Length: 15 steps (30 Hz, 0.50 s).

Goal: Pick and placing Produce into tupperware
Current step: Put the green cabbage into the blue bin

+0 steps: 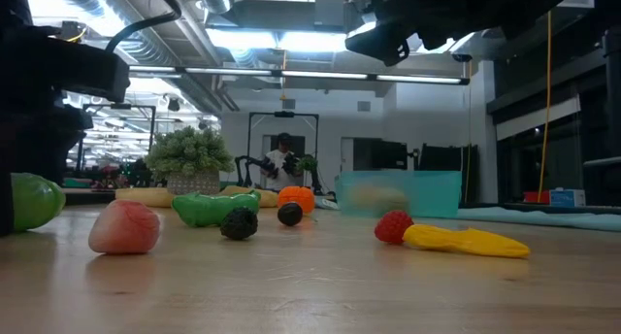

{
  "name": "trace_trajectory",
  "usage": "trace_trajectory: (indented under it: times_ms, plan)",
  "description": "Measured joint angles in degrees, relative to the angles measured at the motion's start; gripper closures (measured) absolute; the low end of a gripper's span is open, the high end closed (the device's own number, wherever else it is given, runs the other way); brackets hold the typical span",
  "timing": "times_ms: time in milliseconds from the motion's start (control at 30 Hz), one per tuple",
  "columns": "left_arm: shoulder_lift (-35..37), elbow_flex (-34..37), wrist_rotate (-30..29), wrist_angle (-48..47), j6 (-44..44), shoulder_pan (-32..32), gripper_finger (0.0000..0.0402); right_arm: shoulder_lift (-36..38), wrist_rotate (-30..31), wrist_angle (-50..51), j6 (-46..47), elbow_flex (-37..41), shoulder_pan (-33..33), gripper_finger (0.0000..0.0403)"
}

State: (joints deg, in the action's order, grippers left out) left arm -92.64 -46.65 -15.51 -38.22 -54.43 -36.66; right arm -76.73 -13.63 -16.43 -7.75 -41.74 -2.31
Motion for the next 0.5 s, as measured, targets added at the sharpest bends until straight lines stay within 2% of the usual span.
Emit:
trace_trajectory:
  times_ms: [333, 500]
  plan:
    - [0.0, 0.07, -0.09, -0.64, -0.69, 0.0, 0.0171, 0.0, 0.0, 0.0, 0.04, 0.0, 0.0, 0.0047]
    - [0.0, 0.07, -0.09, -0.5, -2.27, 0.0, 0.0172, 0.0, 0.0, 0.0, 0.11, 0.0, 0.0, 0.0047]
